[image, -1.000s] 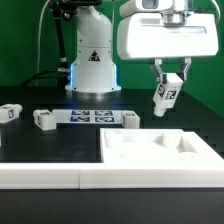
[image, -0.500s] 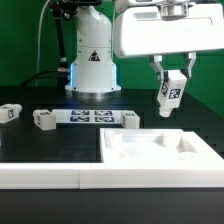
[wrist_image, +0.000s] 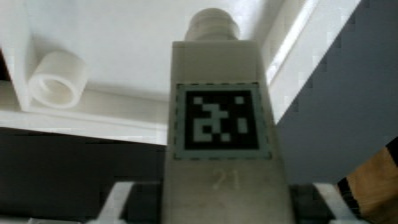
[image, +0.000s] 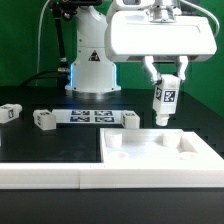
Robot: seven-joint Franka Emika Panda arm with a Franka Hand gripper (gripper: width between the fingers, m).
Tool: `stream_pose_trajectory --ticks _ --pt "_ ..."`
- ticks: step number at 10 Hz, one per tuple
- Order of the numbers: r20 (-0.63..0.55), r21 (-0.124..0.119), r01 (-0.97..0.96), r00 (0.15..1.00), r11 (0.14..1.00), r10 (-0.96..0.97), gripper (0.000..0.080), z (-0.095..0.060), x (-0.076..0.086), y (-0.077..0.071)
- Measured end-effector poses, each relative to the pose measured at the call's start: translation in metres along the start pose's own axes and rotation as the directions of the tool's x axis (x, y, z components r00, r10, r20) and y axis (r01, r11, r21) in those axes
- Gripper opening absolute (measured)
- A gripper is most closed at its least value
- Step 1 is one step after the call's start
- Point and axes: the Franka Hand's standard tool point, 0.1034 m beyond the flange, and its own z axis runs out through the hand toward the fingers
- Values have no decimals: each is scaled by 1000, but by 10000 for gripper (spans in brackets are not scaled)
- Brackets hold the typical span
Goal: Assemble one leg
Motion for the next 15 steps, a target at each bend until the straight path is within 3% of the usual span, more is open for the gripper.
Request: stream_pose_trajectory --ticks 2,4,8,9,13,15 --pt "-21 8 -2 1000 1000 2 291 11 26 -2" --pt "-44 8 -2 999 1000 2 291 27 38 -1" --pt "-50 7 -1 999 1000 1 291 27 34 -2" --pt "-50 6 4 999 1000 -4 291 27 23 -5" --pt "-48 8 -5 999 1000 5 291 50 34 2" --pt "-41 11 -6 999 1000 6 291 57 31 1"
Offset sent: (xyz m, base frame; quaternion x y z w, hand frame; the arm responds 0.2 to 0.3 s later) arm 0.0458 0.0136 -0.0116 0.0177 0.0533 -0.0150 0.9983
